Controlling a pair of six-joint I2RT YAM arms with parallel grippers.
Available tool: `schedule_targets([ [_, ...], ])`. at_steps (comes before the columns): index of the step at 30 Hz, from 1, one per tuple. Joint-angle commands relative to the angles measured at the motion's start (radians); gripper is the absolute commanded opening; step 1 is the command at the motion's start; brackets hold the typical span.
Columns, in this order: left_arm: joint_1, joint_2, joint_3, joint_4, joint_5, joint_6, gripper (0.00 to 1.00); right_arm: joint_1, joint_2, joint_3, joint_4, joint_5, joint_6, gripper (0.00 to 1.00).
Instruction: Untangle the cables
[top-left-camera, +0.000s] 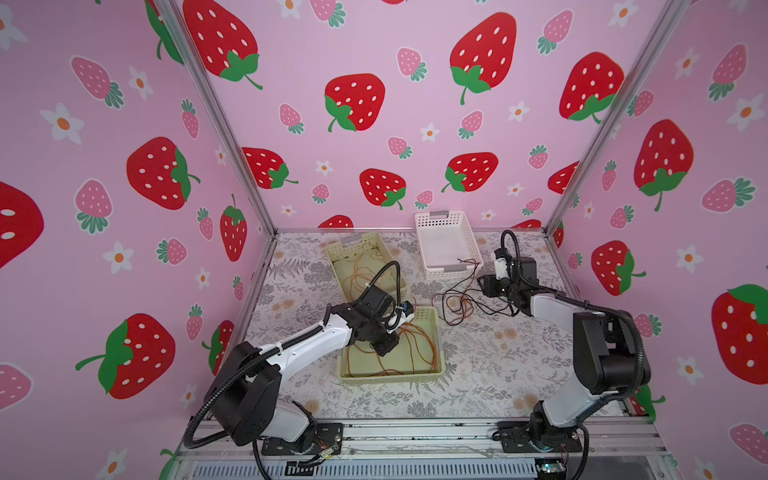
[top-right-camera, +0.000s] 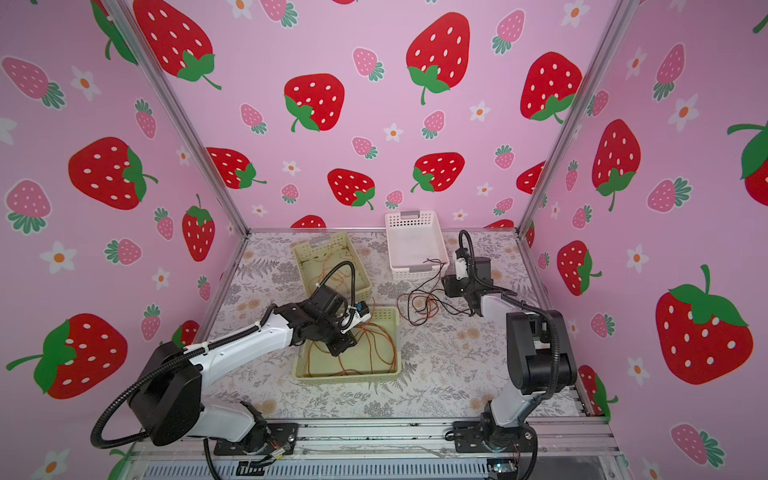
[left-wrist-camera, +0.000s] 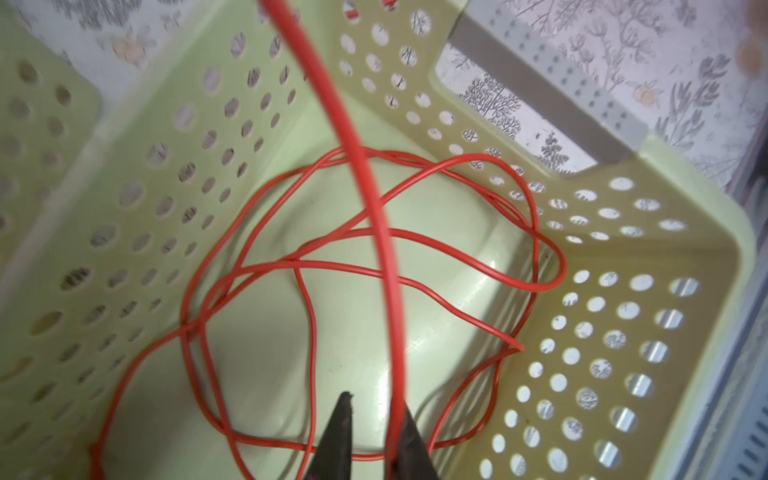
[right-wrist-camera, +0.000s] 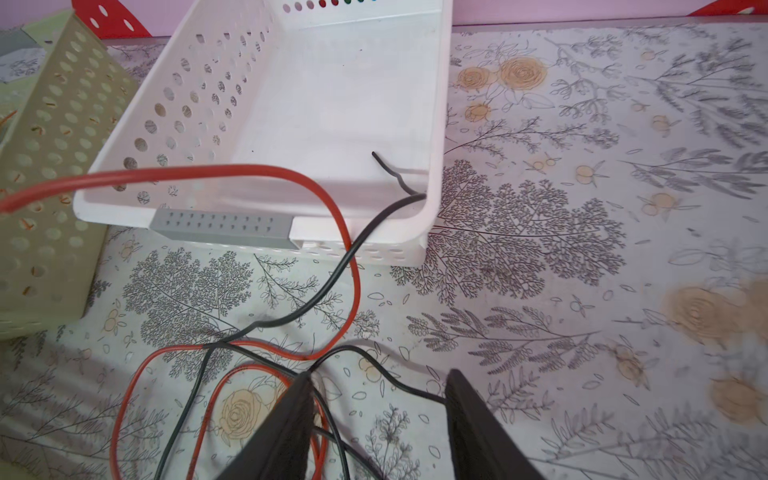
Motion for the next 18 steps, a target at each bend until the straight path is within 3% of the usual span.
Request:
schedule_targets([
  [1, -0.012, 0.016, 0.019, -0.065, -0.023, 0.023, 0.24, -0.001, 0.051, 0.035, -0.014, -0.096, 0.009, 0.53],
  [5, -0.02, 0.025, 0.015, -0.088, -0.045, 0.01, 0.37, -0.002, 0.106, 0.059, -0.007, -0.114, 0.022, 0.53],
  [11, -0.022, -0.034, 0.018, -0.087, -0.114, 0.002, 0.65, 0.002, 0.182, 0.111, 0.005, -0.15, 0.05, 0.52],
  [18, -0.022, -0.157, 0.048, -0.1, -0.178, 0.029, 0.78, 0.004, 0.242, 0.165, -0.006, -0.162, 0.066, 0.37],
])
